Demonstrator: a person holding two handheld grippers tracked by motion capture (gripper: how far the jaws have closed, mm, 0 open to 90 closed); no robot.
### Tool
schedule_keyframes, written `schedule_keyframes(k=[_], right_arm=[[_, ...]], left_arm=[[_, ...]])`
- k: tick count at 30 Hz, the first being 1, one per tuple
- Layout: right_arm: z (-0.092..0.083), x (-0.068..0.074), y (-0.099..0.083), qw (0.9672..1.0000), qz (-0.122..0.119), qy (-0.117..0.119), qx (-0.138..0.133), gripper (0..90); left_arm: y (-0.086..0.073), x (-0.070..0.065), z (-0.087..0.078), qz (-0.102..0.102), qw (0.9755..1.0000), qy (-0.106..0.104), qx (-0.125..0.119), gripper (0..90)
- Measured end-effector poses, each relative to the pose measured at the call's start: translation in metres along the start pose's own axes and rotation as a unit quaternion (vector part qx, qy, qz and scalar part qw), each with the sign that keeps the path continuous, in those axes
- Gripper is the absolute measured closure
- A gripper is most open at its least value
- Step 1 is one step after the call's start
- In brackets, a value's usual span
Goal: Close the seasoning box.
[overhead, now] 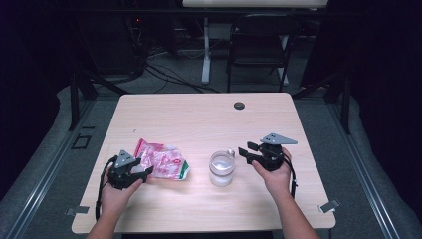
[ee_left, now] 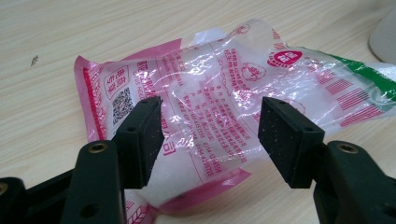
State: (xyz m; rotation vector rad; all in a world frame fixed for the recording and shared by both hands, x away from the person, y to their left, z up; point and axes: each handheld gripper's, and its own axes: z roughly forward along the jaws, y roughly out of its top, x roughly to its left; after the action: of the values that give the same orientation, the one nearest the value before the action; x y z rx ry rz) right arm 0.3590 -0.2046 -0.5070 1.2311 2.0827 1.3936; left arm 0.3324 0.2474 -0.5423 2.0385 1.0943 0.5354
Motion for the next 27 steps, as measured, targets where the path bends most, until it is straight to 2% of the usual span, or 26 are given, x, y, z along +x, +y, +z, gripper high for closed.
schedule_keyframes(k=[8, 13, 21, 27], right_arm=[[0.002, -0.011, -0.006, 0.9994, 0.008, -0.032, 0.006, 51.7], [0.005, -0.019, -0.013, 0.9984, 0.023, -0.049, 0.013, 50.5], [0.014, -0.029, -0.022, 0.9963, 0.033, -0.067, 0.043, 49.2], [0.017, -0.032, -0.025, 0.9952, 0.044, -0.073, 0.049, 47.8]], left_arm=[[0.000, -0.002, 0.004, 0.008, 0.9998, 0.006, 0.015, 40.2], [0.000, -0.004, 0.005, 0.009, 0.9998, 0.006, 0.016, 40.2], [0.000, -0.003, 0.006, 0.010, 0.9997, 0.006, 0.020, 40.2], [0.000, -0.003, 0.006, 0.009, 0.9998, 0.006, 0.018, 40.1]])
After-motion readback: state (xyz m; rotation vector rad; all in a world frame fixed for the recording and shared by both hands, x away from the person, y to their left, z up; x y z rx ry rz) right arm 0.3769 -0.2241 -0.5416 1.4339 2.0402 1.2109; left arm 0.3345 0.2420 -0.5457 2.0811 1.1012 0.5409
